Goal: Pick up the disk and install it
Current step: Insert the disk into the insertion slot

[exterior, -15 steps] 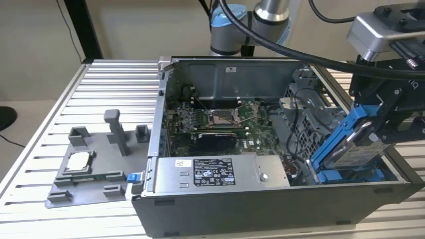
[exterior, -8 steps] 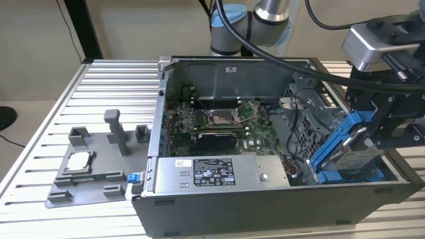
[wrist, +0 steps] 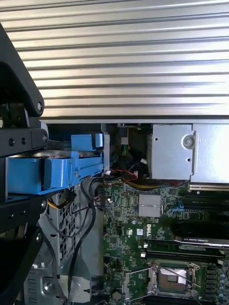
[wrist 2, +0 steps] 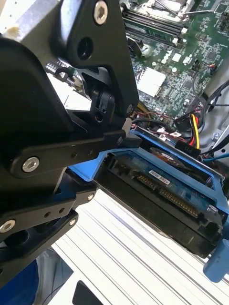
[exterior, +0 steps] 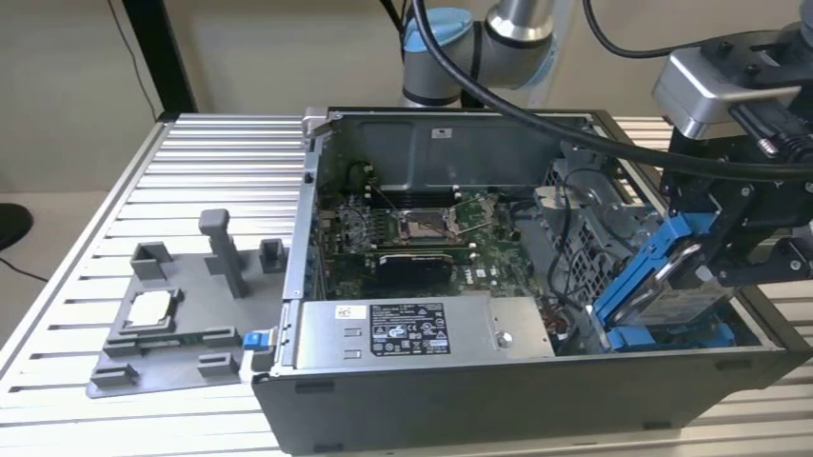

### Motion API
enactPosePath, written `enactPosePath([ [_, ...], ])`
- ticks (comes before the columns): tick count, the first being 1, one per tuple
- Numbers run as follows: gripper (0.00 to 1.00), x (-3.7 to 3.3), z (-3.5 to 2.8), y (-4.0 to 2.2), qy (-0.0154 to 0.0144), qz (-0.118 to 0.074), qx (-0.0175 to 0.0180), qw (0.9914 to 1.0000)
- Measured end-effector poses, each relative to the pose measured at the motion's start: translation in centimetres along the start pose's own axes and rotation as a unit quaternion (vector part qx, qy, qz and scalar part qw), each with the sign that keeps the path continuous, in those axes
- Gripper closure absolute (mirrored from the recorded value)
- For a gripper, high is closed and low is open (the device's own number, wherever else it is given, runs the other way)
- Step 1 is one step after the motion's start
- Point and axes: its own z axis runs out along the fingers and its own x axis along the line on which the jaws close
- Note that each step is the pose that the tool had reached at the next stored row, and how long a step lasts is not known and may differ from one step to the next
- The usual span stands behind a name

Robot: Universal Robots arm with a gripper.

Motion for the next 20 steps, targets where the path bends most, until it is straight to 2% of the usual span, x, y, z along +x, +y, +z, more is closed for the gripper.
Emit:
enactPosePath([
  [20,1.00,0.01,-0.01,0.00,-0.0005,0.000,0.0000,1.00000],
])
